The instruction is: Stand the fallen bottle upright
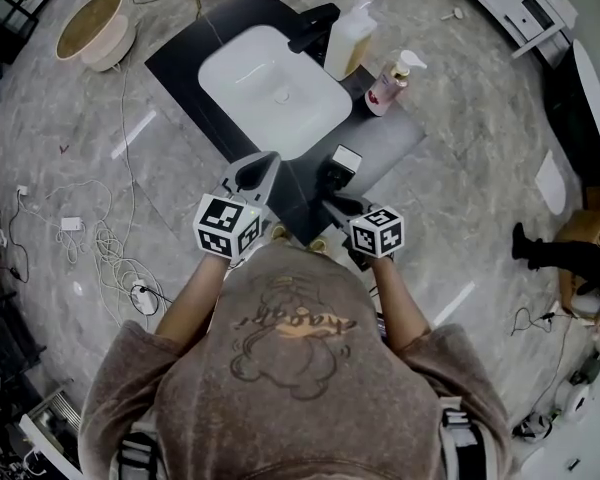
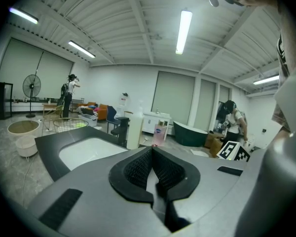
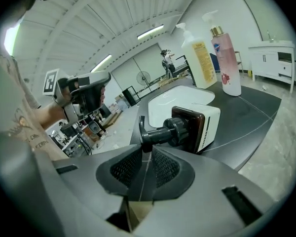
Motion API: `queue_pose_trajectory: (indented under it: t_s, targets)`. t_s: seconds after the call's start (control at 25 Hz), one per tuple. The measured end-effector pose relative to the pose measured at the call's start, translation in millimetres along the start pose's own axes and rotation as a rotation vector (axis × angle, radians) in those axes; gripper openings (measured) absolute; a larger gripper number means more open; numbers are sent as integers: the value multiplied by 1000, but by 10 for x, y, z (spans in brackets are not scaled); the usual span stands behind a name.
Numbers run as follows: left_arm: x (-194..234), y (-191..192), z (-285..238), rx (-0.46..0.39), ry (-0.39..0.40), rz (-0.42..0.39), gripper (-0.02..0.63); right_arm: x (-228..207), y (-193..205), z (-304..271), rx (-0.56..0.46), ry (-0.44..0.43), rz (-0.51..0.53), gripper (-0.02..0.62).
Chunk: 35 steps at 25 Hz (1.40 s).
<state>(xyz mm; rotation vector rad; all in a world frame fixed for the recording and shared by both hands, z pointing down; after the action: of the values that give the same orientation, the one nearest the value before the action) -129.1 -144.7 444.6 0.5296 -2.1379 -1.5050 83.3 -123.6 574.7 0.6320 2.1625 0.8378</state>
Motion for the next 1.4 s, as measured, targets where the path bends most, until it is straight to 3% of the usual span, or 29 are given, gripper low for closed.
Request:
queue_pose_trajectory:
  t_s: [0.68, 1.4]
  targets:
    - [-66, -37, -186, -6, 51, 3, 18, -1, -218, 143, -71, -38, -230, 63]
    - [-153, -59, -394, -10, 97, 1, 18, -119, -357, 257, -104, -65, -341, 61]
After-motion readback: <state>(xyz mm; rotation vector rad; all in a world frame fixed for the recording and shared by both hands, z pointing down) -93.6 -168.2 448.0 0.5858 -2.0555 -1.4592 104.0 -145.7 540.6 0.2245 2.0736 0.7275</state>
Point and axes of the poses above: the fingertips, and each gripper's own axes: z backward along the fingers, x to its left, y out of its underside, the point moved 8 cm from there along z, backward along the fingers, and after that the axes turned 1 degree about y, right-handed, at the moved point
